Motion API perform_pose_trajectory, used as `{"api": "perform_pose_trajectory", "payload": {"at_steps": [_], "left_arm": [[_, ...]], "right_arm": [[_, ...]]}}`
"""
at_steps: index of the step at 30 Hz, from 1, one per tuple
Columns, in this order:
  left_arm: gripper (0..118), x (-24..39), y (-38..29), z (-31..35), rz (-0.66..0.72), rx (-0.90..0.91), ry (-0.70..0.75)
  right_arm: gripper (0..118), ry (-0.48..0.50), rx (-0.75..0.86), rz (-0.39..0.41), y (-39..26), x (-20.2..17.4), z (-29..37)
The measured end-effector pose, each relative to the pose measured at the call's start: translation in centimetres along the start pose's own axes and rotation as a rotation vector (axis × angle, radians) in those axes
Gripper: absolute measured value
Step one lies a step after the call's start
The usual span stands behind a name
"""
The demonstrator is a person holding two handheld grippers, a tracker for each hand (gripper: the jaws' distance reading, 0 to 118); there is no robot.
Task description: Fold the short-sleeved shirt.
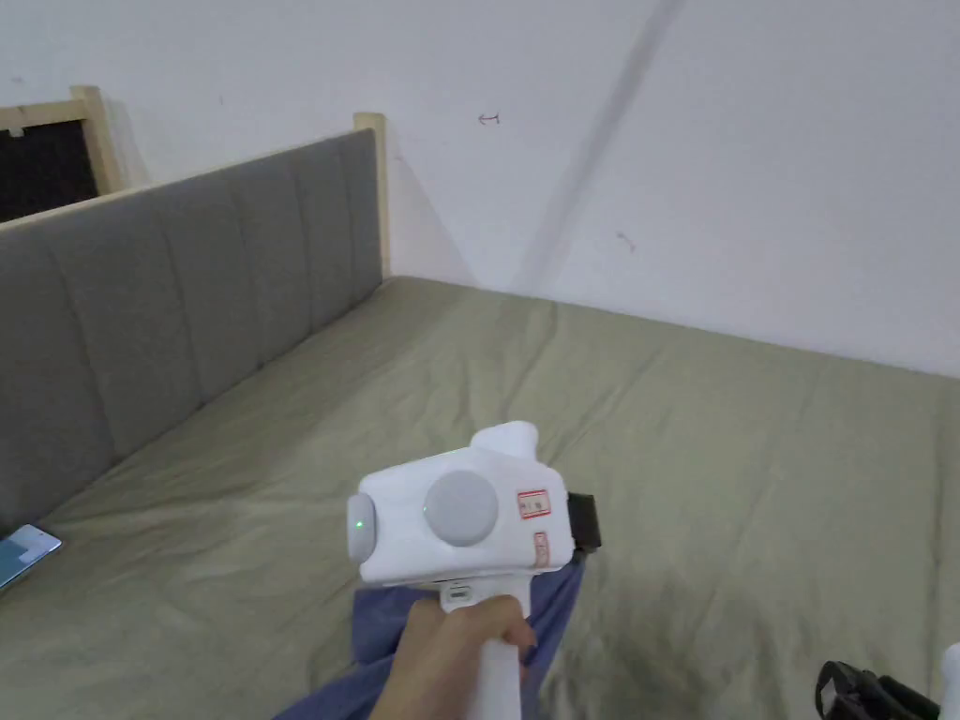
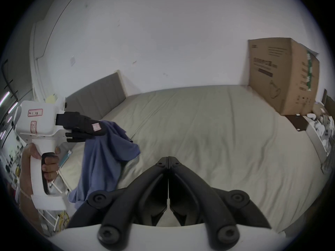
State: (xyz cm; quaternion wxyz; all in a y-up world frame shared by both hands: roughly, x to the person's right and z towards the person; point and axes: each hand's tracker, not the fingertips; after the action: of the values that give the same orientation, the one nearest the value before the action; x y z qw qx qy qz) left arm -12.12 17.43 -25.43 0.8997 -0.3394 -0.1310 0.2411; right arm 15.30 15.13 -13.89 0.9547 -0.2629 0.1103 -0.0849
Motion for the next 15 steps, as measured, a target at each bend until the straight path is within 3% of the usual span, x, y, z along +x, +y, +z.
{"api": "perform_pose_trajectory", "payload": {"at_steps": [5, 7, 10, 12, 14, 15], "left_arm": [[2, 12.9, -2.0, -2.5, -0.155, -0.059, -0.347], [2, 17.0, -3.9, -2.9, -0.252, -0.088, -0.421], [2, 20.1, -7.9, -5.3, -0.304, -0.170, -0.434], [2, 20.2, -11.2, -8.0, -0.266, -0.278, -0.446], [2, 19.2, -14.7, -11.4, -0.271, -0.374, -0.361], [2, 19.0, -16.6, -12.9, -0.348, -0.407, -0.258]], "right_arm": [[0, -0.166, 0.118, -0.062, 2.6, 4.7, 5.4], [0, -0.217, 0.161, -0.098, 3.3, 6.9, 7.7], [0, -0.311, 0.215, -0.140, 3.8, 10.2, 10.8], [0, -0.374, 0.226, -0.159, 3.6, 12.5, 11.9], [0, -0.409, 0.212, -0.190, 2.8, 14.4, 12.4], [0, -0.417, 0.197, -0.206, 2.3, 15.1, 12.3]]}}
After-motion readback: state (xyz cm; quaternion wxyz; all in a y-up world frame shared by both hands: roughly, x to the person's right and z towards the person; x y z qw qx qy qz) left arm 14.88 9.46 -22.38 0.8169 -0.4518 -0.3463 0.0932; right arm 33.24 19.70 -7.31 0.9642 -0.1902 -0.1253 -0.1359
